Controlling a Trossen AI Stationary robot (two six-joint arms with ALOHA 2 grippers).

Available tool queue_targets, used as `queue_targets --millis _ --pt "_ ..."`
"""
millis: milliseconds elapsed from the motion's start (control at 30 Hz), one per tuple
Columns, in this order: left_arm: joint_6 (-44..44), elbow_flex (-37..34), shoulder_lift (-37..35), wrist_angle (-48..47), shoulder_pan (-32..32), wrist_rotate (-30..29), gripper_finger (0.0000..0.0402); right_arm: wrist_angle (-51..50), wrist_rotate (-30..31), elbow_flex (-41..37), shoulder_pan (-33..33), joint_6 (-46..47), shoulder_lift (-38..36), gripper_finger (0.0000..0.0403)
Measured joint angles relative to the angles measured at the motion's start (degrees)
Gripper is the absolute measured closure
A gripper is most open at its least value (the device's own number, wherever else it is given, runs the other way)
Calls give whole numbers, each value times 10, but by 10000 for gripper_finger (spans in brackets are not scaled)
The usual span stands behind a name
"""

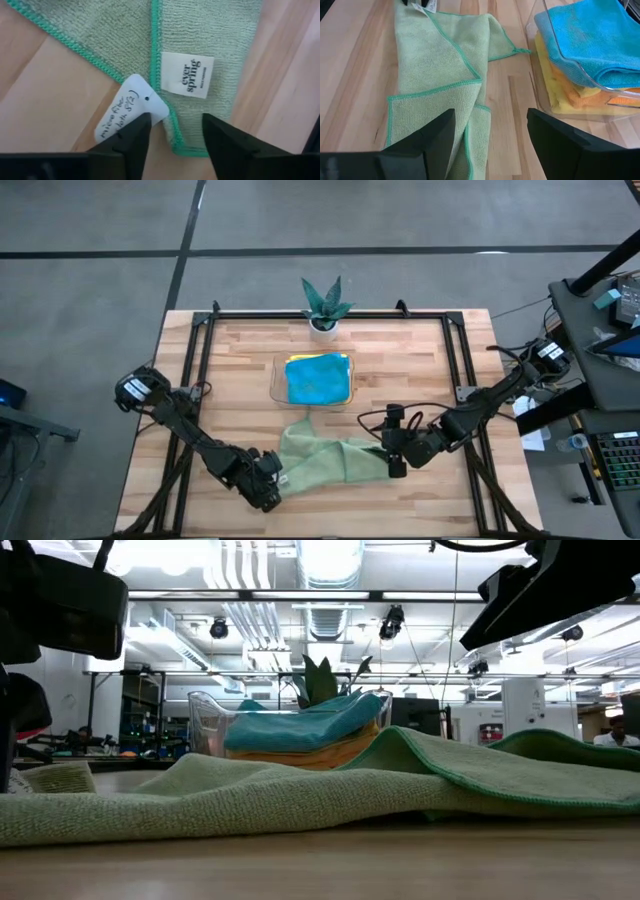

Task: Fold microfiber towels
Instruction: Fold the green microfiber towel

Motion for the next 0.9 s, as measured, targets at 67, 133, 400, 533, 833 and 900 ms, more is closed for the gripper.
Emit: queue_targets --millis 67,133,400,533,833,900 --pt "12 -1 5 12 0 4 217 0 0 -2 2 -1 0 165" --pt "33 -1 7 29 0 9 209 0 0 -3 3 0 0 165" --pt "49 -1 10 33 -1 14 340 14 0 -16 5 7 0 165" --pt "57 11 3 23 -3 12 391 57 -22 -31 9 16 2 165" --pt "81 38 -9 -2 -4 -18 401 222 -102 -47 55 -25 123 166" --pt "91 44 -15 -3 -4 -29 401 243 -101 -38 62 -33 163 169"
